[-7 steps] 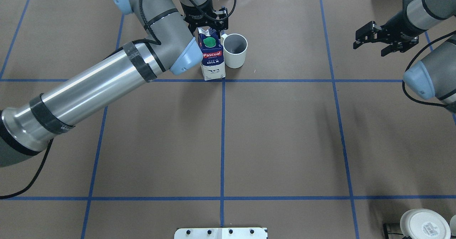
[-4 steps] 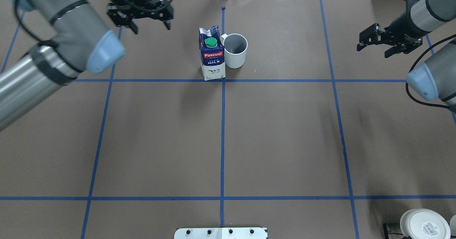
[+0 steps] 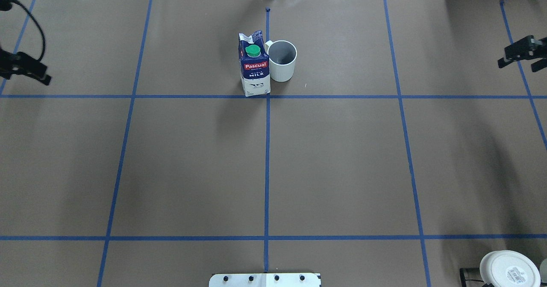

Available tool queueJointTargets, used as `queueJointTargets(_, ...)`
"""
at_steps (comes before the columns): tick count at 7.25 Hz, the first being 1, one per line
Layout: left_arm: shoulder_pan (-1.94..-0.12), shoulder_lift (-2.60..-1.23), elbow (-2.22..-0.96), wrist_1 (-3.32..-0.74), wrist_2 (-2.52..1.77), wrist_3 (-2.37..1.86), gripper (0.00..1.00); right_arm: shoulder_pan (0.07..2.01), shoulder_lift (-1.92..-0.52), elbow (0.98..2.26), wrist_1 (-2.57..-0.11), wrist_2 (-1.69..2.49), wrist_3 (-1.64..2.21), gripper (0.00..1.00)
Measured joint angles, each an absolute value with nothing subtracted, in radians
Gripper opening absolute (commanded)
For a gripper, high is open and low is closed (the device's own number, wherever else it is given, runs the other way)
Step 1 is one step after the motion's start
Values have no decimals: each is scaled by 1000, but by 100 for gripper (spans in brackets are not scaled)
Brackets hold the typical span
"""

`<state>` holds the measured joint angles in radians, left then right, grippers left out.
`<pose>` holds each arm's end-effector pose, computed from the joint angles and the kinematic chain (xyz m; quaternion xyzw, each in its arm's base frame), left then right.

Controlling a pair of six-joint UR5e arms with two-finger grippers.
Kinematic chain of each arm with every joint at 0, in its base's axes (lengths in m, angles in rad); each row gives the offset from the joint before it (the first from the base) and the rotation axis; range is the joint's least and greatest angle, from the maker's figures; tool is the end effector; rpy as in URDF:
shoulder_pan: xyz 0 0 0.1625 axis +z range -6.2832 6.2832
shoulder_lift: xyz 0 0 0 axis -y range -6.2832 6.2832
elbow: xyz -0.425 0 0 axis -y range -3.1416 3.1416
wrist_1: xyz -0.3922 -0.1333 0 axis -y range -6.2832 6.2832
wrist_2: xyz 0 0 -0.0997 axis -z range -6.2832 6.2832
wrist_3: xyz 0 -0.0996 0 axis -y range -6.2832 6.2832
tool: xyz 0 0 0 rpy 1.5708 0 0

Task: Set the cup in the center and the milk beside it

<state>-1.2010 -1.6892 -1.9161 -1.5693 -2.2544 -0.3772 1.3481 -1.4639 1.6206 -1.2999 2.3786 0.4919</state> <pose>0.1240 -0.5146 0.4338 0.0819 0.3825 0.0734 0.9174 -0.0621 -0.5519 0.5452 0.0485 -0.4280 0.0380 0.9017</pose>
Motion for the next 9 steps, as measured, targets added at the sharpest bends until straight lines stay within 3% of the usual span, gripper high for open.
queueJointTargets(2,-1316,-1589,-1866,-1579,-2262,-141,98,1421,-1572,1622,-1298,2393,274,100)
queueJointTargets(9,-1359,-1625,-1817,-1603,-2293,-196,98,1371,-1496,1630,-1299,2365,311,100)
